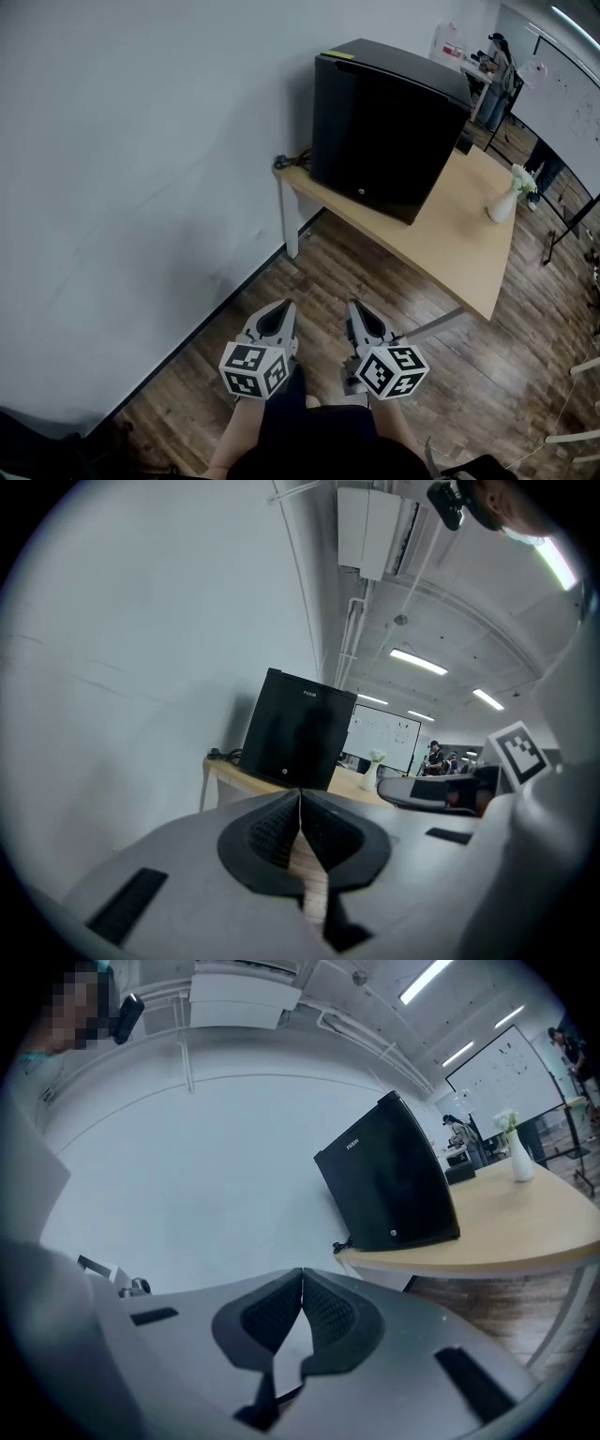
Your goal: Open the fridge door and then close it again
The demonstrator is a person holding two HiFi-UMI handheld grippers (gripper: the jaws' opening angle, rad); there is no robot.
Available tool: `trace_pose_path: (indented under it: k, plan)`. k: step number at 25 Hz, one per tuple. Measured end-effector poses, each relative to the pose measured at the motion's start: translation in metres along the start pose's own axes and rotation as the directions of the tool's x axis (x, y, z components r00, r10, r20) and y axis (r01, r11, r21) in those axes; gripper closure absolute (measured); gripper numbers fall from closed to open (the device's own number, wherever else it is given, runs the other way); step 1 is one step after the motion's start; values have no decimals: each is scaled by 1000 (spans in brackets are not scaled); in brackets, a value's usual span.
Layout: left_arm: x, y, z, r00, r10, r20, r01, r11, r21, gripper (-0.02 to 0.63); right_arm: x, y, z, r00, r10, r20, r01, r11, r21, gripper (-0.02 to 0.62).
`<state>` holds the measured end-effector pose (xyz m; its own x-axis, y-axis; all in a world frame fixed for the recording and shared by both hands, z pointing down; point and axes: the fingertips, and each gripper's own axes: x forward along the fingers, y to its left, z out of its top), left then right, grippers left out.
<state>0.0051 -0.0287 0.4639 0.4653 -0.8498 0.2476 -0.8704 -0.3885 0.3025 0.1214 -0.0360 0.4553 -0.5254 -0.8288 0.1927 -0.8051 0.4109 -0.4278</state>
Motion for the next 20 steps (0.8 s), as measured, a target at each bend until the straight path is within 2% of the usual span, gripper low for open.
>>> trace_pose_path:
  k: [6, 20]
  plan:
    - [45, 29, 35, 1000, -30, -3, 30, 999, 23, 601, 50, -13, 33, 999, -37, 39, 38, 999, -19, 604]
    - [126, 84, 112, 992, -125, 25, 123, 990, 74, 600, 148, -16, 104, 993, -70, 92, 84, 984, -157, 604]
